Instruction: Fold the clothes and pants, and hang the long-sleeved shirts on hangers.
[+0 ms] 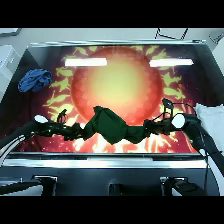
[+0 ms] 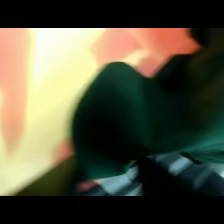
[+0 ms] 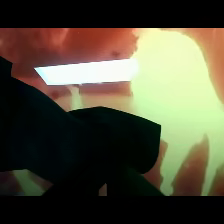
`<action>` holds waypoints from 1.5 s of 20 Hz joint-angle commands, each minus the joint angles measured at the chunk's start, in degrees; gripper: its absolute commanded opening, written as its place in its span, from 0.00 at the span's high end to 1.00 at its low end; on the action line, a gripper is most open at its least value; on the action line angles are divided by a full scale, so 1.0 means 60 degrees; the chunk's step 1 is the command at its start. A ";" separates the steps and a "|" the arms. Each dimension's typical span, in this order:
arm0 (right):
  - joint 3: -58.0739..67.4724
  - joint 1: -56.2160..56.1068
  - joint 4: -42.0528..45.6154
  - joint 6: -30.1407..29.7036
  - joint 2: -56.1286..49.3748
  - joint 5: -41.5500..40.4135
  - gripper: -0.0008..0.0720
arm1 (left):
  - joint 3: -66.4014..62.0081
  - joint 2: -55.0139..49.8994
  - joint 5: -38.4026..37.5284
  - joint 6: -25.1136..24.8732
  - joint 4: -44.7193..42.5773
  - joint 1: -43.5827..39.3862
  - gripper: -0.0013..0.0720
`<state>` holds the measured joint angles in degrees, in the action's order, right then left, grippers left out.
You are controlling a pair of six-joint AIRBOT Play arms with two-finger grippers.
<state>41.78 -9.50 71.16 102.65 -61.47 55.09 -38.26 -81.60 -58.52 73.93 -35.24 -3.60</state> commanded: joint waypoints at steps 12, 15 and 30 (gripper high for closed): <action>0.8597 0.0000 0.7027 0.0324 0.1260 0.0412 0.93 | -0.7038 0.5796 0.1971 -0.0903 0.0623 0.2758 0.95; 1.0378 0.0000 0.7260 0.0321 0.1982 0.0739 0.93 | -0.7949 0.7093 0.2379 -0.0892 0.0627 0.3391 0.95; 0.7089 0.0000 0.7304 -0.0503 0.2408 0.5763 0.93 | -0.3453 0.8094 0.0991 0.1854 -0.4575 0.3381 0.95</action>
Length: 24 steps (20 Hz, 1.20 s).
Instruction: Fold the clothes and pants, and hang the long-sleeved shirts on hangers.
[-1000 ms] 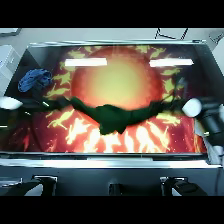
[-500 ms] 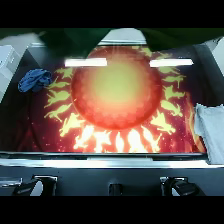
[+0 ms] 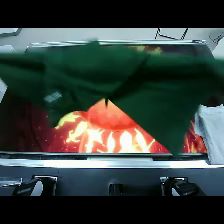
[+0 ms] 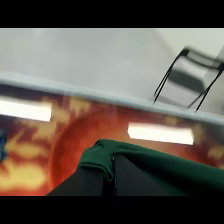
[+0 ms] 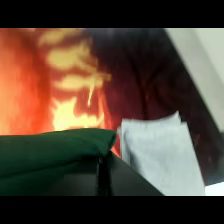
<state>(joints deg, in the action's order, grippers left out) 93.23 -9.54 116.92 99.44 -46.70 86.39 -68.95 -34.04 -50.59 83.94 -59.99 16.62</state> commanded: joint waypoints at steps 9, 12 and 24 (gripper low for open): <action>-0.4561 0.0007 -0.1344 0.0321 -0.0058 -0.0062 0.93 | 0.3574 0.0270 -0.1220 0.0015 -0.0328 0.0011 0.95; -0.4681 0.0007 -0.1534 0.0437 -0.0528 -0.1446 0.93 | 0.3687 -0.0393 -0.0820 0.0015 -0.0324 0.0007 0.95; -0.4386 0.0321 -0.6513 0.1388 -0.5989 -0.5067 0.20 | 0.3821 -0.5093 -0.0157 -0.0095 0.1428 -0.1151 0.95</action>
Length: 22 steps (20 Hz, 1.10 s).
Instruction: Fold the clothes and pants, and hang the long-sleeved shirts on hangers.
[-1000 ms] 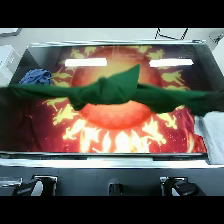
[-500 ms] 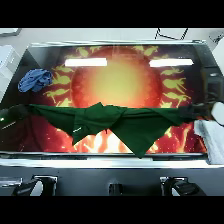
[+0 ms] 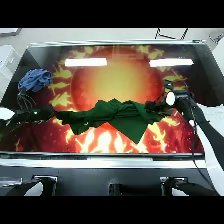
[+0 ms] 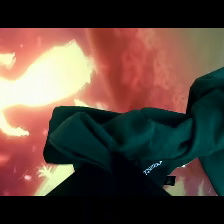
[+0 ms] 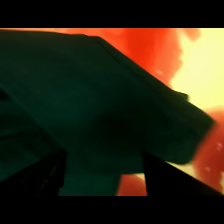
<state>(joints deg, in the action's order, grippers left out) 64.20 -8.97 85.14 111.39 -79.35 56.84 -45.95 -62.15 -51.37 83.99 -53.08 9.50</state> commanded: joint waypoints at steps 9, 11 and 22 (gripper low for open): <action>-0.0510 0.3614 -0.2776 -0.3646 -0.0568 0.4051 0.12 | -0.0004 -0.0408 -0.0357 -0.0288 0.0248 0.0783 0.95; -0.1989 0.3260 -0.3883 -0.4207 -0.0565 0.3665 0.12 | 0.0000 -0.0408 -0.0441 -0.0288 0.0248 0.0787 0.95; -0.3388 0.0131 -0.6601 -0.4211 -0.0579 0.0517 0.65 | -0.0011 0.0215 -0.0678 -0.0790 0.0867 0.0787 0.95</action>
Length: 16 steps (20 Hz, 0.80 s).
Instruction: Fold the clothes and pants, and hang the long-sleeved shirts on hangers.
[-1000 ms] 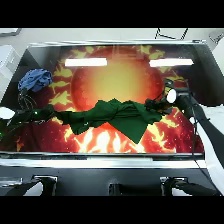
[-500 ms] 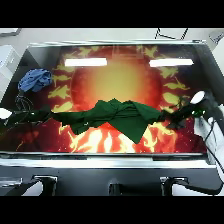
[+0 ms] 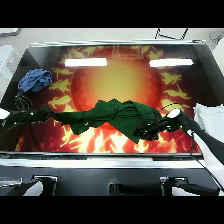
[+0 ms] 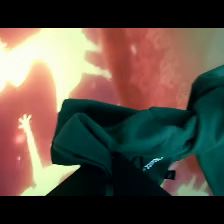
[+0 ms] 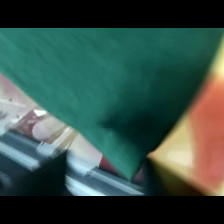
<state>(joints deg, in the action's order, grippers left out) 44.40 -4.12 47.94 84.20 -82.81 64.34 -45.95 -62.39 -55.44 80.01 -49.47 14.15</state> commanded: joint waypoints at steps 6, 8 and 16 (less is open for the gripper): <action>0.2364 0.0047 0.1155 -0.0087 0.1406 0.1027 0.94 | -0.2481 0.1902 0.1016 -0.2441 0.3180 0.0011 0.95; 0.4397 0.0874 0.1993 0.0211 0.2448 0.1319 0.94 | -0.4240 0.2506 0.2761 -0.2335 0.3311 0.0025 0.95; 0.9205 0.3330 0.4160 0.0393 0.5996 0.1322 0.93 | -0.7424 0.3442 0.1395 0.1949 -0.0375 0.2208 0.95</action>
<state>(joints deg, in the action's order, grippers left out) 94.35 12.78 66.92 86.15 -52.99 70.37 -86.91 -43.29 -37.85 80.29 -42.85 22.65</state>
